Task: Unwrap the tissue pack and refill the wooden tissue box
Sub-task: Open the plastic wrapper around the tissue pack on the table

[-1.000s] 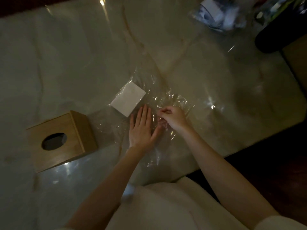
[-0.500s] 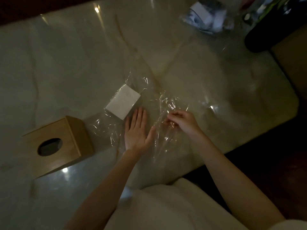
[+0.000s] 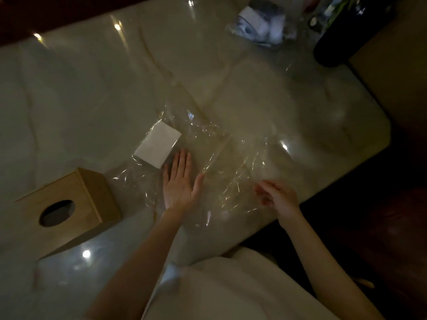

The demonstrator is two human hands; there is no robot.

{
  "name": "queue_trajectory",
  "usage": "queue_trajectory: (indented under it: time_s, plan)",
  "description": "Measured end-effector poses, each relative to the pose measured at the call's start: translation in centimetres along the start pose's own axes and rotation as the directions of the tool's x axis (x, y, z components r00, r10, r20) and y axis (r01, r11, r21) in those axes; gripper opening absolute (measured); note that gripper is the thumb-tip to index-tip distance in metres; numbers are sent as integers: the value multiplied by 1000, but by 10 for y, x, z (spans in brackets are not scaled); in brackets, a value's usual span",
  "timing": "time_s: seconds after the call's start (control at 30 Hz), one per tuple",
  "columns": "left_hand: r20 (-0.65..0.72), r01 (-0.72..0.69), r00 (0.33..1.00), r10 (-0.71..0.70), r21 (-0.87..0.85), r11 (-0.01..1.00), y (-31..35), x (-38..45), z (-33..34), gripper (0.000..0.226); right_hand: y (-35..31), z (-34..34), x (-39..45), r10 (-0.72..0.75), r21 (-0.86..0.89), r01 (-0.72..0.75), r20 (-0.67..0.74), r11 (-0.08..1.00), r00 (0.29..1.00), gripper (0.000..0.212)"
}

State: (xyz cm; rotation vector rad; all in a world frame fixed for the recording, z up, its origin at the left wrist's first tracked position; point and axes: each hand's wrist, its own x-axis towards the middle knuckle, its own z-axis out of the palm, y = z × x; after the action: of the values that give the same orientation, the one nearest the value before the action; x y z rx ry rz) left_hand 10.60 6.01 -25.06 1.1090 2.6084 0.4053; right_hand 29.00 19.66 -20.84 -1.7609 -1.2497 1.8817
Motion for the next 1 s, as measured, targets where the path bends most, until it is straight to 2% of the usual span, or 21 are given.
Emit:
queue_trajectory:
  time_s: [0.07,0.13,0.27,0.33,0.4,0.47,0.53,0.67,0.77,0.83,0.87,0.93,1.0]
  plan:
    - [5,-3,1000,3,-2,1000,-1,1,0,74,10,-10,-6,11,13,-10,-73,1000,997,7]
    - [9,1,1000,-1,-1,1000,0,1,1,75,20,-18,-11,-35,-46,28,-150,999,988,1]
    - [16,14,1000,-14,7,1000,-1,1,3,76,33,-21,-17,-270,-362,175,-233,916,934,7]
    - [20,21,1000,-22,9,1000,-1,1,4,75,38,-17,-21,-359,-539,183,-242,822,901,8]
    - [16,16,1000,-17,22,1000,-1,1,5,74,41,-13,-24,-424,-641,169,-267,749,866,9]
    - [13,8,1000,-9,28,1000,-1,1,5,75,41,-13,-24,-450,-656,170,-284,735,847,17]
    - [20,-2,1000,1,34,999,-2,2,4,77,39,-17,-23,-433,-641,169,-281,749,856,26]
    - [47,-10,999,8,41,999,-6,5,4,78,29,-26,-19,-425,-583,206,-268,786,864,23]
    - [78,-66,995,60,77,995,-15,12,-2,78,14,-24,-14,-502,-619,337,-107,709,858,18]
    - [87,-132,988,124,94,987,-22,18,-9,80,2,-16,-6,-546,-669,449,77,593,834,7]
    - [88,-164,984,155,102,981,-26,21,-13,80,-5,-10,-2,-559,-694,509,183,509,809,2]
    - [112,-214,974,199,139,967,-31,25,-20,80,-18,6,8,-562,-730,623,402,281,723,13]
    - [163,-255,961,226,193,947,-35,28,-27,81,-30,25,20,-504,-694,720,611,31,611,26]
